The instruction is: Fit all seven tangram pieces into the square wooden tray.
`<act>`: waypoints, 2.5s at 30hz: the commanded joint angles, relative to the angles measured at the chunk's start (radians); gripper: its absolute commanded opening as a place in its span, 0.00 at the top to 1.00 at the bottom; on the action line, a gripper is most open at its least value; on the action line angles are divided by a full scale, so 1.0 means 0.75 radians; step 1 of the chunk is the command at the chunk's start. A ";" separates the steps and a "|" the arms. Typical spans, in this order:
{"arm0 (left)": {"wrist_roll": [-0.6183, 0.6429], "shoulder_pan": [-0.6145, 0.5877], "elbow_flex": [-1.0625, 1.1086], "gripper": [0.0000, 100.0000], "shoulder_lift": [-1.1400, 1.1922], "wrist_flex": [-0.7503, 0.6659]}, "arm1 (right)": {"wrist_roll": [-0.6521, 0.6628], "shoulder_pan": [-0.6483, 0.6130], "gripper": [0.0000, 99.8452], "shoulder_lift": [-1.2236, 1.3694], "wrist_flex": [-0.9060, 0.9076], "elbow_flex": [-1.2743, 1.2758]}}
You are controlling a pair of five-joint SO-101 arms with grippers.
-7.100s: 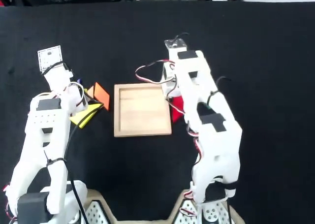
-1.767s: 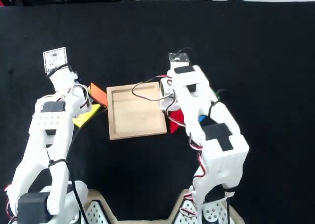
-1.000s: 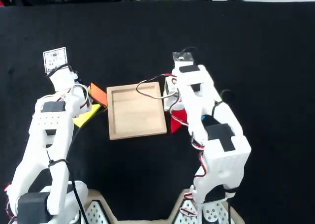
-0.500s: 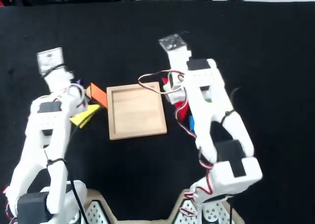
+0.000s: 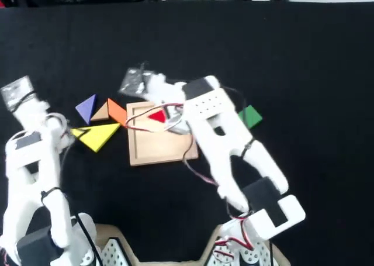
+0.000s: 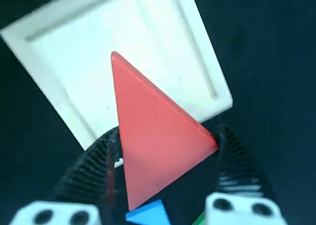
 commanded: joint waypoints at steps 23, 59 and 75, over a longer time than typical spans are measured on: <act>-0.008 -0.146 0.111 0.85 -0.023 -0.149 | 0.362 -0.149 0.83 0.517 0.274 -0.517; -0.008 -0.132 0.120 0.85 -0.012 -0.194 | 0.260 -0.200 0.69 0.429 0.229 -0.316; -0.008 -0.130 0.116 0.85 -0.010 -0.196 | -0.252 -0.110 0.99 0.402 -0.428 -0.269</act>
